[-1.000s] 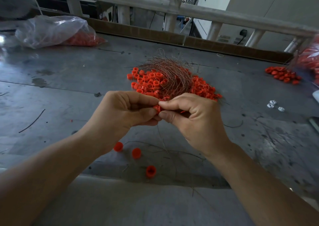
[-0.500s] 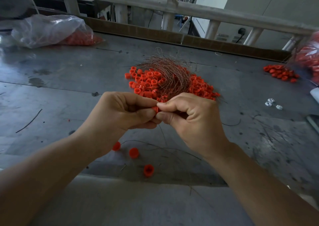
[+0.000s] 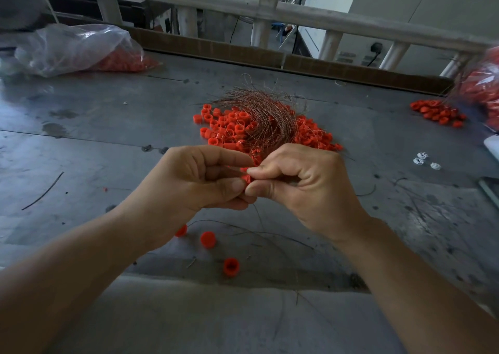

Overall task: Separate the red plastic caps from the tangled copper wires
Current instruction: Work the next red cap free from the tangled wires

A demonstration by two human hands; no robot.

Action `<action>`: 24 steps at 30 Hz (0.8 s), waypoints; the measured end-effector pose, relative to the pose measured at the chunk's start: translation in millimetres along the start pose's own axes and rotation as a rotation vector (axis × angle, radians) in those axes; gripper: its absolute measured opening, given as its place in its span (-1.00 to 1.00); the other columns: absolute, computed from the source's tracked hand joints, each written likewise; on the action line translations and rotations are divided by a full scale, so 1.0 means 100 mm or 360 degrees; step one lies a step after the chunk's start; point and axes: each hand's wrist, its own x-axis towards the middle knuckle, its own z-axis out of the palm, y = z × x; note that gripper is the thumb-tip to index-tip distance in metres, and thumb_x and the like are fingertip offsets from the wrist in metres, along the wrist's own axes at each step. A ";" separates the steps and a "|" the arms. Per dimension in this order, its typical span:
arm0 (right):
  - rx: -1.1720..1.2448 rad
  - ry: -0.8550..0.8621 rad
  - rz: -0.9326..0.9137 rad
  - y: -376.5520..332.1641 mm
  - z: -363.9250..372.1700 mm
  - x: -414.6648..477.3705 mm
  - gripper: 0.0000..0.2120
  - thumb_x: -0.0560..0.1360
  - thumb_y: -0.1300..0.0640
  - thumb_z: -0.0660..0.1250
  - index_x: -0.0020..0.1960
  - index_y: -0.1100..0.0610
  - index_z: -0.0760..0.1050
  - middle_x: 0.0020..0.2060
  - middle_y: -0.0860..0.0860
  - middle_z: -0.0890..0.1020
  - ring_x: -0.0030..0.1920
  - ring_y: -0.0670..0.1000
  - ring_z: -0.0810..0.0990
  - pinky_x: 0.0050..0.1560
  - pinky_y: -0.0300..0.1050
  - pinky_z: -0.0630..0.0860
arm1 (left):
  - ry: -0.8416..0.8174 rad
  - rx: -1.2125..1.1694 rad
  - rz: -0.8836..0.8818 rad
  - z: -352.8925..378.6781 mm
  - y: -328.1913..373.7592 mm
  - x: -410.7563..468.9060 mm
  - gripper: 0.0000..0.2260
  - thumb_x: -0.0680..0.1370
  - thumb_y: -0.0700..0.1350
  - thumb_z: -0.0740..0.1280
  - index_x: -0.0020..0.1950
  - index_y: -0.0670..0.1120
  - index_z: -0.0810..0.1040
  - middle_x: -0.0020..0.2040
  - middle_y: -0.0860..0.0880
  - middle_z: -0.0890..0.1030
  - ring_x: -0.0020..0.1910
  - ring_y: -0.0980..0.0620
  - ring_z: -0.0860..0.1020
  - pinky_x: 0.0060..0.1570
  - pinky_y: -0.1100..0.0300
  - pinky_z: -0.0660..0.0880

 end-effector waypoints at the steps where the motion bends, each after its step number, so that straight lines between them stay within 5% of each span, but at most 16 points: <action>1: 0.0011 -0.0006 0.0003 0.00 0.00 0.00 -0.82 0.26 0.21 0.47 -0.19 0.29 0.62 -0.30 0.06 0.62 -0.25 -0.07 0.59 -0.20 -0.24 0.53 | -0.0022 -0.0005 -0.0008 0.00 0.00 0.00 -0.72 0.22 -0.20 0.38 -0.09 -0.08 0.63 -0.24 -0.15 0.68 -0.26 -0.03 0.67 -0.30 0.28 0.57; 16: 0.0142 0.0085 -0.0054 -0.03 0.04 -0.02 -0.86 0.24 0.26 0.47 -0.22 0.28 0.58 -0.31 0.02 0.56 -0.27 -0.05 0.57 -0.22 -0.25 0.52 | -0.0103 -0.0122 0.0007 -0.02 0.03 -0.03 -0.70 0.22 -0.18 0.38 -0.08 -0.03 0.68 -0.25 -0.16 0.67 -0.27 -0.03 0.66 -0.31 0.27 0.57; 24: 0.0280 -0.0233 0.0208 -0.06 -0.01 0.00 -0.64 0.29 0.18 0.43 0.07 0.07 0.50 -0.21 -0.11 0.52 -0.15 -0.18 0.52 -0.09 -0.33 0.46 | -0.0255 -0.0041 -0.0055 -0.06 0.03 -0.03 -0.66 0.26 -0.19 0.50 0.02 0.01 0.65 -0.21 -0.18 0.68 -0.25 -0.04 0.67 -0.30 0.26 0.57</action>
